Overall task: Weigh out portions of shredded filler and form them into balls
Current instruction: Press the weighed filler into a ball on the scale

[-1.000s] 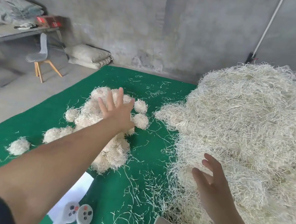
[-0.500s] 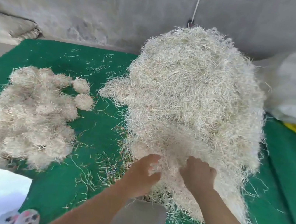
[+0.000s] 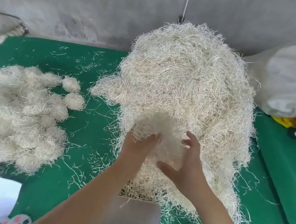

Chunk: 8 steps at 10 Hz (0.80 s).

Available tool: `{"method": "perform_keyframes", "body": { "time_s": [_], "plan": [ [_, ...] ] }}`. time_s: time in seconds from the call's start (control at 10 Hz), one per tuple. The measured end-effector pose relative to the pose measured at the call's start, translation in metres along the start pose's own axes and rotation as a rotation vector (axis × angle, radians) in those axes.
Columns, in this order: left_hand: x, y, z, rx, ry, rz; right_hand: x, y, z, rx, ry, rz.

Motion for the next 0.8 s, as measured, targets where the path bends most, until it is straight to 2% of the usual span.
{"method": "perform_keyframes", "body": {
  "time_s": [0.2,0.3,0.4,0.5,0.6,0.7,0.8],
  "plan": [
    [-0.021,0.006,-0.011,-0.145,0.008,0.061,-0.016,0.03,0.012,0.081,-0.423,-0.022],
    [-0.028,0.012,-0.026,-0.294,-0.151,0.0,-0.024,0.045,0.0,0.003,-0.564,-0.028],
    [-0.027,0.018,-0.056,-0.488,-0.305,-0.213,-0.041,0.062,-0.017,-0.036,-0.681,0.035],
    [-0.029,0.021,-0.083,-0.549,-0.324,-0.258,-0.067,0.076,-0.035,-0.015,-0.606,0.244],
    [-0.036,0.026,-0.095,-0.591,-0.335,-0.174,-0.072,0.075,-0.052,-0.058,-0.002,0.594],
    [-0.039,0.028,-0.104,-0.609,-0.285,-0.187,-0.073,0.068,-0.067,-0.185,0.58,0.913],
    [-0.04,0.03,-0.117,-0.599,-0.297,-0.239,-0.082,0.069,-0.076,-0.201,0.794,0.985]
  ]
}}
Point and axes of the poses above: each hand's wrist, its own y-axis towards the middle knuckle, its own z-axis out of the palm, x = y × z, the point moved 5 cm from there along y, towards the middle knuckle, and after that the axes turned 2 degrees about -x, right-handed, at the moved point
